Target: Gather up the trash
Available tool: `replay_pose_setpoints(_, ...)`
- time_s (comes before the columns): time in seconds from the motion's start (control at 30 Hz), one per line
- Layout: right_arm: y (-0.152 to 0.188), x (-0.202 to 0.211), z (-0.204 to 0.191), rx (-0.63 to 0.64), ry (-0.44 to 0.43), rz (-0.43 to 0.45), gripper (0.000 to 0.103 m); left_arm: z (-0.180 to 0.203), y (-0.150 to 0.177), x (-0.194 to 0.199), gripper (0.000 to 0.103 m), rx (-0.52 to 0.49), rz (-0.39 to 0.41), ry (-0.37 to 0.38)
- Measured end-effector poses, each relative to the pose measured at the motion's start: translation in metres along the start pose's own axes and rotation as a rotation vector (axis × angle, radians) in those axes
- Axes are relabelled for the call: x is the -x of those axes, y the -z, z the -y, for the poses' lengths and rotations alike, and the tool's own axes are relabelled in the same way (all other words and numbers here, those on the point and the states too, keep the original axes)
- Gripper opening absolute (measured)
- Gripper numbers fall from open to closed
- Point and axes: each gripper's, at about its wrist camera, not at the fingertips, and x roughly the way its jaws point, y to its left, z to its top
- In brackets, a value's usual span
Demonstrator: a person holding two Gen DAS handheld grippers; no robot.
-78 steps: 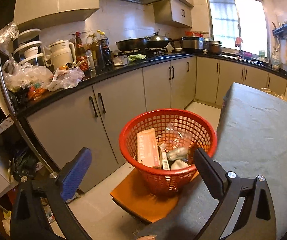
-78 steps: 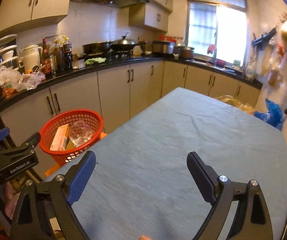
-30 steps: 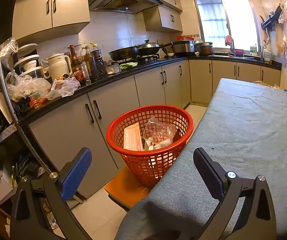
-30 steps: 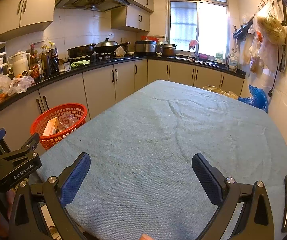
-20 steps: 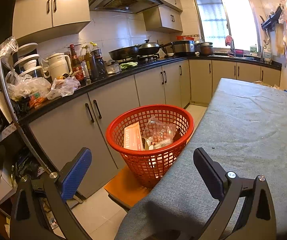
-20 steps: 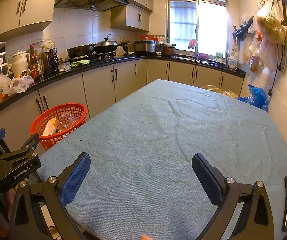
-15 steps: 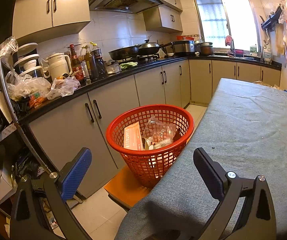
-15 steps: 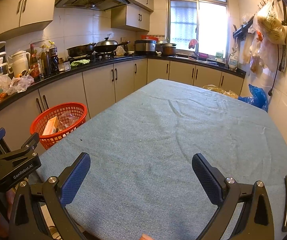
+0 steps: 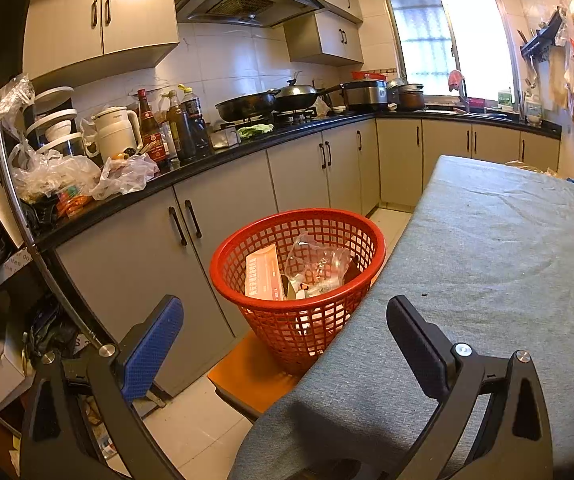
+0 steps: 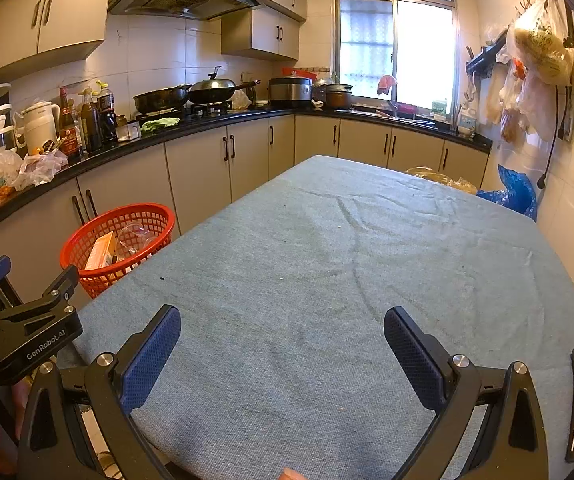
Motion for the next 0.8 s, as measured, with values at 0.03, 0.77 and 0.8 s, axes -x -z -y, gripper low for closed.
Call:
replay_pose_setpoints(0.03, 0.001, 0.0, 0.0, 0.0, 0.0, 0.0, 0.103, 0.001, 0.0, 0.0, 0.101, -0.001, 0.001, 0.001)
replay_pose_setpoints(0.77, 0.004, 0.001, 0.087, -0.177, 0.183, -0.041, 0.103, 0.086, -0.022, 0.011, 0.101, -0.14, -0.015, 0.247)
replay_pose_setpoints(0.8, 0.006, 0.001, 0.101, -0.202, 0.216, -0.05, 0.103, 0.099, -0.024, 0.01, 0.101, -0.17, -0.03, 0.281)
